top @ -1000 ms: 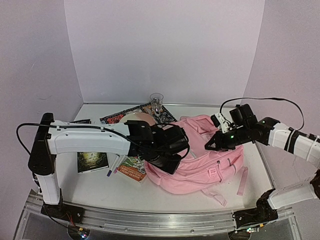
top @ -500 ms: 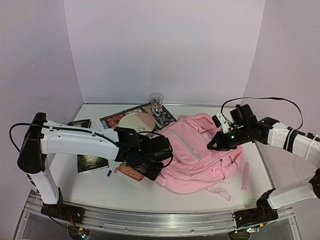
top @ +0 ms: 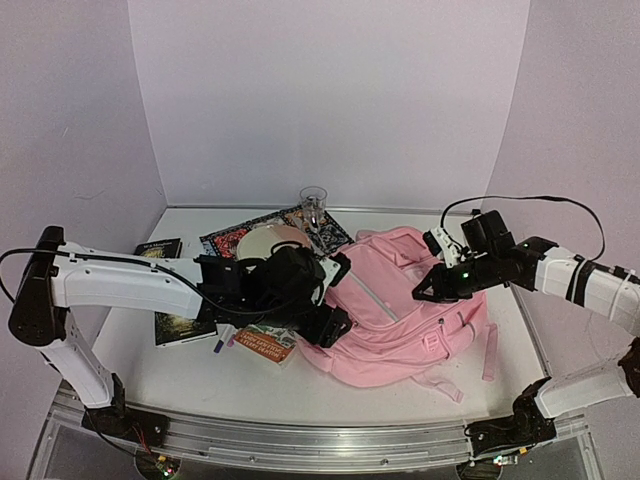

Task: Pack the student bag
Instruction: Unzip the upper front pocket of the student bag.

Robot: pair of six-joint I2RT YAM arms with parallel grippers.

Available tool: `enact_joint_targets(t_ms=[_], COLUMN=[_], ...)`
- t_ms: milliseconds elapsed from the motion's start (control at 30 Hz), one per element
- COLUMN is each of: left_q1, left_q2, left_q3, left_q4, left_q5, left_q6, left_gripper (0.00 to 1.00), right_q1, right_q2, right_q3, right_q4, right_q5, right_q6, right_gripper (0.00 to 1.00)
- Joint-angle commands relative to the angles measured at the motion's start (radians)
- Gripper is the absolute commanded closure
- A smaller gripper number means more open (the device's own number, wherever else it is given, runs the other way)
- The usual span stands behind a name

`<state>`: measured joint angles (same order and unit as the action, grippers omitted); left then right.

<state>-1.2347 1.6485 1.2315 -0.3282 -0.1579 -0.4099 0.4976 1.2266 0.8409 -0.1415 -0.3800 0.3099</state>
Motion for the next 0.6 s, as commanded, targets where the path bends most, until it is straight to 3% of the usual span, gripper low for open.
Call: enact_joint_targets(t_ms=[0,233,567], left_q1=[0.048,0.069,0.071], left_q2=[-0.006,0.038,0.135], left_q3=[-0.036,-0.050,-0.048], left_q4=[0.113,0.159,0.175], left_q5=[0.111,0.228,0.254], left_q6=[0.048,0.062,0.076], left_gripper=[0.33,0.38,0.50], right_q1=[0.002,0.002,0.002], right_q2=[-0.039,-0.037,-0.018], right_q3=[0.007,0.002,0.010], right_q4=[0.088,0.103,0.122], right_q5=[-0.100,-0.118,-0.137], right_q6=[-0.028,-0.021,-0.009], right_gripper=[1.00,1.00,1.00])
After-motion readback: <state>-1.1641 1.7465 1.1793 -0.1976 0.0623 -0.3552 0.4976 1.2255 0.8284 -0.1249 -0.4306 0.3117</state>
